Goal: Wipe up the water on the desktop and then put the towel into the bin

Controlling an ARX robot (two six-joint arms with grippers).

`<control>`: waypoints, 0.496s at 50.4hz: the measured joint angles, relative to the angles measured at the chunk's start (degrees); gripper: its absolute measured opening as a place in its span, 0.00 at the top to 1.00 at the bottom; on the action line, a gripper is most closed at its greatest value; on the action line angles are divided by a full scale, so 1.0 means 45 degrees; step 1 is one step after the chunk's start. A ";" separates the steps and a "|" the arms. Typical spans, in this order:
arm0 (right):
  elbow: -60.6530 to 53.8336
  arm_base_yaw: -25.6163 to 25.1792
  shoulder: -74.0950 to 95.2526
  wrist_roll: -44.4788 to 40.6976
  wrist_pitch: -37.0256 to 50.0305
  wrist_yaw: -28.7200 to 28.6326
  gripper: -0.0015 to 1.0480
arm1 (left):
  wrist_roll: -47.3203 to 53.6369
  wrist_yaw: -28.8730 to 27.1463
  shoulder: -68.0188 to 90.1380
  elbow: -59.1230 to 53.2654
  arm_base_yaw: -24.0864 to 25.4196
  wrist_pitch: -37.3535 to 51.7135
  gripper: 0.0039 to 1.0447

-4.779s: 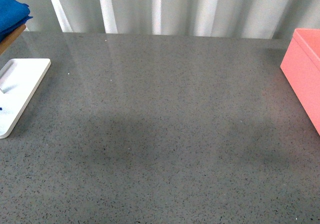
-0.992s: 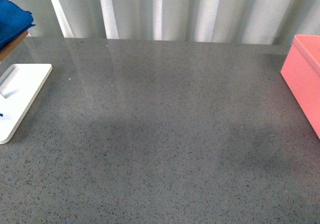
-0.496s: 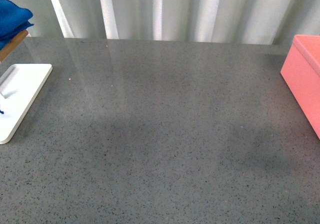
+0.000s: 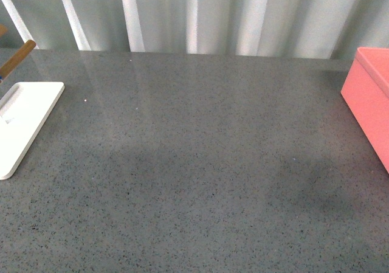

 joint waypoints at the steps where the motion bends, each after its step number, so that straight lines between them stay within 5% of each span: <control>1: 0.0000 0.0000 0.0000 0.0000 0.0000 0.0000 0.07 | -0.0058 0.0151 -0.0131 0.0044 -0.0078 0.0005 0.96; 25: 0.0000 0.0000 0.0000 0.0000 0.0000 0.0005 0.07 | -0.0500 0.3123 -0.3070 -0.3949 -0.4211 0.4017 0.96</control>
